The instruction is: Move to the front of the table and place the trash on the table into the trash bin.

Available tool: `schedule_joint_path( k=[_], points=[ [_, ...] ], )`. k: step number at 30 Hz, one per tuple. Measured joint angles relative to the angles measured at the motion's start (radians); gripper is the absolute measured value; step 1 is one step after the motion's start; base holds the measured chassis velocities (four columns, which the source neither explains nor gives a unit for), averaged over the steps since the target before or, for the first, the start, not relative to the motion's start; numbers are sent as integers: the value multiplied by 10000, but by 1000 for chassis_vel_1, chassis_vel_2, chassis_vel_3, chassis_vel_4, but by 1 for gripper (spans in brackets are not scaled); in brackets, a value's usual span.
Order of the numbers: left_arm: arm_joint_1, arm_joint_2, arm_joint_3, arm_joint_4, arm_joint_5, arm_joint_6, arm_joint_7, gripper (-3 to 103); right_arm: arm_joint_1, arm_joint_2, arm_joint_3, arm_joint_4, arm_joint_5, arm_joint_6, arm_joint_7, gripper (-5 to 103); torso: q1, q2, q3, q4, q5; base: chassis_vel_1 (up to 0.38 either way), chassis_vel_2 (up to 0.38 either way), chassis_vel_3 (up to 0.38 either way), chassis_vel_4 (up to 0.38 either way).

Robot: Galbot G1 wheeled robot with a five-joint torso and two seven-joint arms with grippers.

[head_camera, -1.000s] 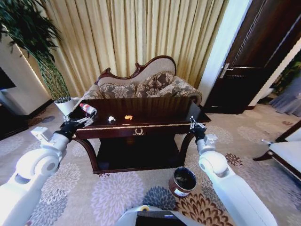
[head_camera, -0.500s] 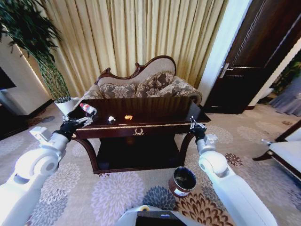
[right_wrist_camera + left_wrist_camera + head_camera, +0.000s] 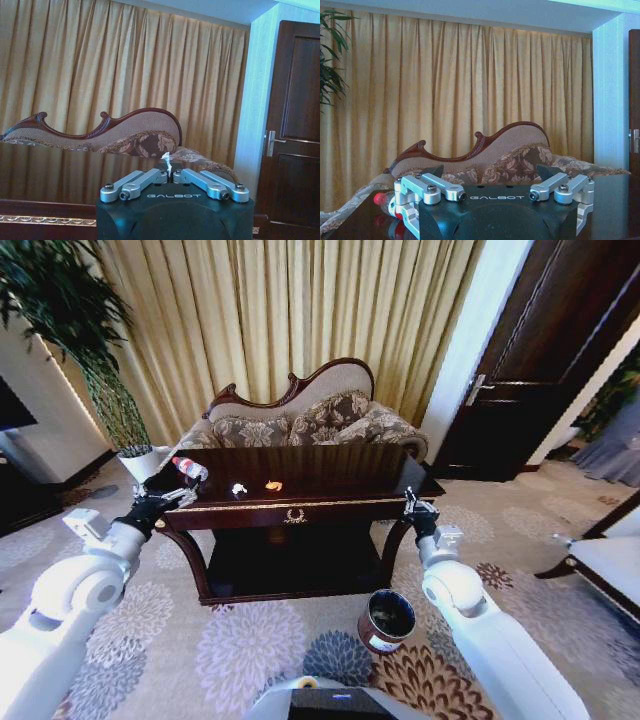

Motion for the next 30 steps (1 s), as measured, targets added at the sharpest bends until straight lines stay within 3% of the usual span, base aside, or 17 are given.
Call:
schedule_joint_path(
  k=[19,25,27,30],
  points=[
    [40,-54,19,-25,18,-12,8,100,-93,224,69,-471,186,18,-148,1,0,0,-1,1,-2,34,-10,-32,15],
    [49,-93,-29,-70,18,-14,10,100,-423,406,425,-1338,328,-1013,-423,1,1,0,1,-3,2,0,0,0,0],
    [101,-151,-88,-72,18,-28,19,100,-692,647,583,-2289,226,-1690,-715,1,0,0,0,-1,0,0,0,0,0],
    [134,-192,-125,-74,18,-39,45,100,-868,878,603,-3268,-176,-2072,-1028,1,0,0,0,-1,1,0,0,0,0]
  ],
)
